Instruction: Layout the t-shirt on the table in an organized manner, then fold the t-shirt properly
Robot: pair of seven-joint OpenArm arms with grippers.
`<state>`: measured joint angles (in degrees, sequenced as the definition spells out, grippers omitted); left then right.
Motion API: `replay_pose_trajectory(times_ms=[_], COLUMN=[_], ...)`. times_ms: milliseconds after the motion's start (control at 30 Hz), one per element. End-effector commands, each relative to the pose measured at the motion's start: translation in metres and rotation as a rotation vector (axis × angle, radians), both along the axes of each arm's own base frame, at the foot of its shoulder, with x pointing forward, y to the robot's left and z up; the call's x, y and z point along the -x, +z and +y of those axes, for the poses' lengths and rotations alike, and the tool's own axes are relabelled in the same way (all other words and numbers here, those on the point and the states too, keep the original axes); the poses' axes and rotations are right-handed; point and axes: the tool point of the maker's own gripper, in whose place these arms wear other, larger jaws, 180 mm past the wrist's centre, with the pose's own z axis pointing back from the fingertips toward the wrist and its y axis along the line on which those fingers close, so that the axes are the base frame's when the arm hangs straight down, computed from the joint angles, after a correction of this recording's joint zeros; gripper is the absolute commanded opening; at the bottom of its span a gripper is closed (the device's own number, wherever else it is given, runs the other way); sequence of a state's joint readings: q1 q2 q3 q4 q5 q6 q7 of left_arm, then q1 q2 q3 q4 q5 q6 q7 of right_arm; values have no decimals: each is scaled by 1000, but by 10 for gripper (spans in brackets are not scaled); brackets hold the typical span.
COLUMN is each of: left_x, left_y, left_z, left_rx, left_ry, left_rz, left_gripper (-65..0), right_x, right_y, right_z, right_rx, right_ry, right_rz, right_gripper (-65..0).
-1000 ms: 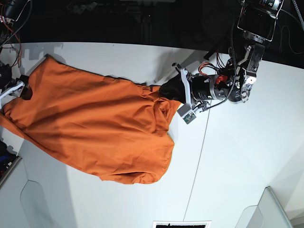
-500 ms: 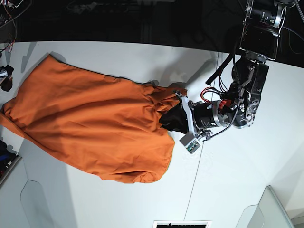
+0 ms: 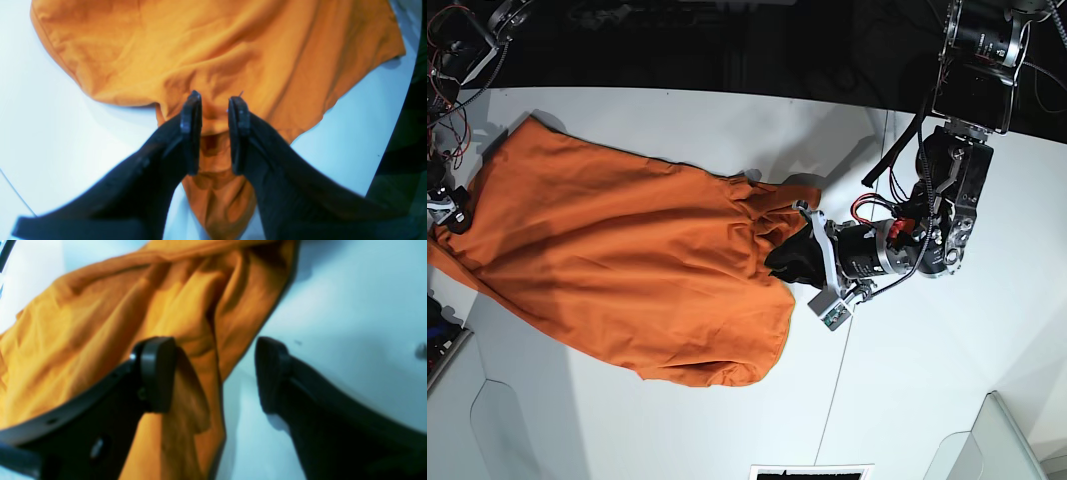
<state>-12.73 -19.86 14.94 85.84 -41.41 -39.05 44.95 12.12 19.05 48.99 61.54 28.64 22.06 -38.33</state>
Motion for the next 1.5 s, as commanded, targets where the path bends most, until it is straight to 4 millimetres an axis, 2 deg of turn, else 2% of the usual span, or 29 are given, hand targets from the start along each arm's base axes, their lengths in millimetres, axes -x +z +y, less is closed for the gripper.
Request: replay_pose_trajectory(times_ms=[0,100,167,267,367,633,700,800,833,1000,1200,1367,1467], left_x=[-11,-14,-16,-26,-40,-75,-80,-81,-81,-84,-104,-114,-113], left_y=[20,23,24,23,13,-4,-14,-30,-37,-60,-61,-50,-50], left_z=[-2,-2,-1,2,1,-23,-21,-11,-5,32,79,81,75], left_rx=[39,47,46,45,54,105,72,34,12,-67,-160,-159,-152], left_ry=[5,10,14,60,104,156,165,185,193,249,350,355,348], left_rz=[-56,-74,-89,-73,-27,53,65,103,114,148,129,110,112], left_gripper=[-482,-482,-482,-482,-482,-482,-482,-482,-482,-485,-485,-485,-485], right_x=[-8,-12,-16,-20,-23,-24,-23,-22,-22,-8,21,42,54], right_y=[9,2,-1,-6,-10,-19,-20,-18,-16,-10,15,49,60], right_z=[-6,5,16,31,44,68,70,74,76,66,38,21,15], right_rx=[17,3,8,13,18,-11,-14,-5,1,-12,83,155,188], right_ry=[4,36,85,151,202,258,260,310,334,367,353,322,321], right_rz=[-14,3,12,36,55,62,65,55,49,79,56,1,13], right_gripper=[-281,-405,-460,-475,-475,-475,-514,-647,-650,-650,-650,-639,-308])
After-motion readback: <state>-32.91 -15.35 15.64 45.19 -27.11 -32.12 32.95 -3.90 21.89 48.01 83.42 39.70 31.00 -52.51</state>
